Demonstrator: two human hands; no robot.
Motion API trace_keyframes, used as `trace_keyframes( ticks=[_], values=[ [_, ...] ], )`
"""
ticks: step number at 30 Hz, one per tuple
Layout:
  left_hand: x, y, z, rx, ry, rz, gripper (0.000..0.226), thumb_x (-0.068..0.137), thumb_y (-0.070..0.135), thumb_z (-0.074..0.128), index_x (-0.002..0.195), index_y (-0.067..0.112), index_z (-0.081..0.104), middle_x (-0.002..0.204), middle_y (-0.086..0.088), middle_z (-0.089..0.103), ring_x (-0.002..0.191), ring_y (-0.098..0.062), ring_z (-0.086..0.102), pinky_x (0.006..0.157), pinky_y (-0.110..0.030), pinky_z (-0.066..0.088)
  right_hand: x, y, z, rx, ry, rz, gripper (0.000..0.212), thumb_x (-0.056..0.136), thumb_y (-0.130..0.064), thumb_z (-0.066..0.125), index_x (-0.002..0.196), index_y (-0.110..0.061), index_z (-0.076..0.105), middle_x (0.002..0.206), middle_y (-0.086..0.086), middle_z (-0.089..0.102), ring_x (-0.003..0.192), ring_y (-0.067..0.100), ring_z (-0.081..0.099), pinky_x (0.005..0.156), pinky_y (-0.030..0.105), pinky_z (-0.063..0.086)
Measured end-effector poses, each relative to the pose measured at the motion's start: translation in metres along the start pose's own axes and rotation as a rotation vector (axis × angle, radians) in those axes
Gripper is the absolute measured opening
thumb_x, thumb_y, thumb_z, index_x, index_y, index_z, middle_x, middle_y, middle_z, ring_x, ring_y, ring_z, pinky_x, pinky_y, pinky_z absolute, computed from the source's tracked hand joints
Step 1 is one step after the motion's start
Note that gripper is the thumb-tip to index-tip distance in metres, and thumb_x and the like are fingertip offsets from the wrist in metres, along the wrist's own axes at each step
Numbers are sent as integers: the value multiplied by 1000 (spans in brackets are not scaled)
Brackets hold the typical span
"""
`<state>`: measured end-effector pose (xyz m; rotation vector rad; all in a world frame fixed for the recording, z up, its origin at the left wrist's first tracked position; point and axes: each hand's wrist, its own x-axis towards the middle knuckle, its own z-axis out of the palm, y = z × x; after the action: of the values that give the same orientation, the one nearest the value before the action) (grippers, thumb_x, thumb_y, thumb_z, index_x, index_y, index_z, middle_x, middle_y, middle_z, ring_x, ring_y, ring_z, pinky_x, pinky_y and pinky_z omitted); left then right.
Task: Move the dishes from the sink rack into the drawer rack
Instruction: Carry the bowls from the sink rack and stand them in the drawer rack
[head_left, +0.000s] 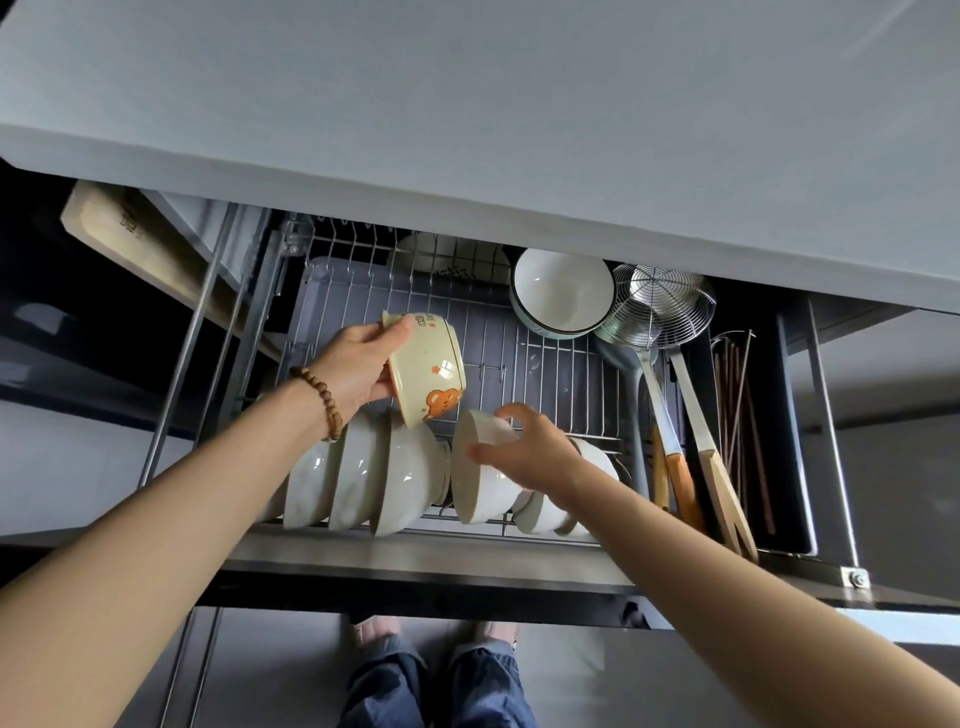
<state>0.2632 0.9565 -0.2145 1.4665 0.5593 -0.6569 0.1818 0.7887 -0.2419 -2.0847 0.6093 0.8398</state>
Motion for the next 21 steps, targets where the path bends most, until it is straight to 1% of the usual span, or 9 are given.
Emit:
trace_keyframes(
  ticks=[1, 3, 4, 6, 8, 11, 16, 18, 21],
  values=[
    [0, 0, -1, -7, 1, 2, 37, 93, 24, 52, 125, 6, 49, 91, 0, 59, 83, -12, 58, 75, -34, 54, 1, 0, 4, -7, 2, 4, 60, 78, -39, 71, 131, -24, 46, 103, 0, 56, 90, 20, 58, 81, 34, 49],
    [0, 0, -3, -19, -1, 8, 32, 93, 24, 52, 121, 8, 51, 89, 0, 60, 81, -10, 58, 71, -31, 55, 4, 0, 12, -17, 9, 18, 60, 79, -40, 69, 132, -24, 44, 109, 2, 56, 102, 23, 58, 86, 33, 49],
    [0, 0, -5, -16, -1, 10, 32, 93, 24, 52, 121, 8, 52, 90, 1, 60, 81, -9, 59, 69, -30, 56, 5, 0, 16, -14, 12, 20, 61, 79, -41, 68, 132, -24, 44, 112, 4, 57, 109, 25, 56, 91, 36, 48],
    [1, 0, -8, -14, 1, 10, 34, 92, 25, 53, 122, 8, 52, 91, 1, 61, 82, -10, 59, 72, -32, 54, 8, -1, 23, -12, 9, 23, 62, 80, -43, 67, 133, -23, 42, 119, 6, 57, 115, 28, 52, 97, 42, 47],
    [1, 0, -9, -23, -1, 9, 34, 93, 24, 52, 122, 8, 52, 91, 1, 60, 82, -10, 58, 77, -33, 52, 8, -1, 28, -28, 5, 33, 64, 81, -46, 66, 135, -22, 41, 123, 8, 55, 117, 28, 50, 98, 43, 46],
    [1, 0, -9, -9, -6, 9, 35, 93, 25, 52, 123, 7, 52, 90, 1, 60, 82, -10, 58, 82, -35, 49, 8, -3, 32, -46, 12, 40, 65, 82, -49, 64, 136, -23, 39, 127, 10, 53, 119, 27, 48, 96, 39, 46],
    [1, 0, -8, -4, -19, 14, 35, 93, 25, 52, 123, 8, 51, 91, 1, 60, 86, -12, 59, 82, -35, 49, 8, -8, 44, -60, -16, 45, 68, 83, -52, 63, 138, -23, 35, 129, 12, 52, 123, 27, 46, 95, 38, 46],
    [1, 0, -7, -10, -26, 20, 34, 93, 25, 51, 123, 8, 52, 92, 1, 60, 83, -10, 59, 82, -34, 49, 10, -10, 47, -6, -10, 77, 69, 81, -53, 64, 138, -24, 36, 129, 12, 51, 118, 27, 50, 96, 41, 48],
    [2, 1, -7, -12, -20, 21, 34, 93, 25, 51, 123, 8, 52, 89, 2, 60, 82, -9, 58, 82, -34, 49, 12, -9, 49, 80, -29, 115, 69, 80, -52, 65, 137, -25, 38, 130, 10, 50, 107, 26, 57, 89, 42, 54]
  ],
)
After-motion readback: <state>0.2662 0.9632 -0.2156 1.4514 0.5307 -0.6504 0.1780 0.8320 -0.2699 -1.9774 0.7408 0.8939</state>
